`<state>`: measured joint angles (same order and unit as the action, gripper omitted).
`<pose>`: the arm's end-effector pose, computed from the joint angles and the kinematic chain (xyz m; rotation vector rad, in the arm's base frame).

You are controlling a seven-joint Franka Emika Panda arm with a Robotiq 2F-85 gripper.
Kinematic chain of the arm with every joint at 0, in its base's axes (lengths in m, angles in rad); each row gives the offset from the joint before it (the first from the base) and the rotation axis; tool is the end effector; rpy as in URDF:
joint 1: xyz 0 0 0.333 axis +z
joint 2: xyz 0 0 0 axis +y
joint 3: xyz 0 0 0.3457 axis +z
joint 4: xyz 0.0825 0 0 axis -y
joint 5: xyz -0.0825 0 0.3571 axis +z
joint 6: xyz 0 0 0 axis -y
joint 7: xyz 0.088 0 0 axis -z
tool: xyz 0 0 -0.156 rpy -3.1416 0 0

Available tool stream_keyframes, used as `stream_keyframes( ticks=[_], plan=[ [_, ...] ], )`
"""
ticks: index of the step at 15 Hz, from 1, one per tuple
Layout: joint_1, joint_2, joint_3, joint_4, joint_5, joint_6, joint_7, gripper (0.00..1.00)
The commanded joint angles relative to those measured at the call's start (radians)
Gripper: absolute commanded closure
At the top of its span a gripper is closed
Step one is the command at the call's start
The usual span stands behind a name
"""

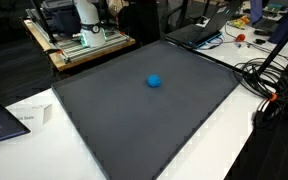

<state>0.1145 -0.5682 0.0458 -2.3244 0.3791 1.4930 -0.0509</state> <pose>0.2830 0.1092 0.5202 -2.7626 -0.2492 0.3917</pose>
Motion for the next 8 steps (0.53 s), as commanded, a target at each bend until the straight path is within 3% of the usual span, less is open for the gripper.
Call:
stream_keyframes(
  ticks=[1,6,7,8],
  plan=[
    [0.001,0.025,-0.010,0.042,0.030,-0.058,-0.028,0.49],
    [-0.001,0.038,-0.006,0.059,0.032,-0.075,-0.033,0.75],
    [-0.001,0.041,-0.005,0.061,0.032,-0.077,-0.033,0.89],
    [-0.002,0.044,-0.004,0.062,0.031,-0.078,-0.033,0.96]
  ],
)
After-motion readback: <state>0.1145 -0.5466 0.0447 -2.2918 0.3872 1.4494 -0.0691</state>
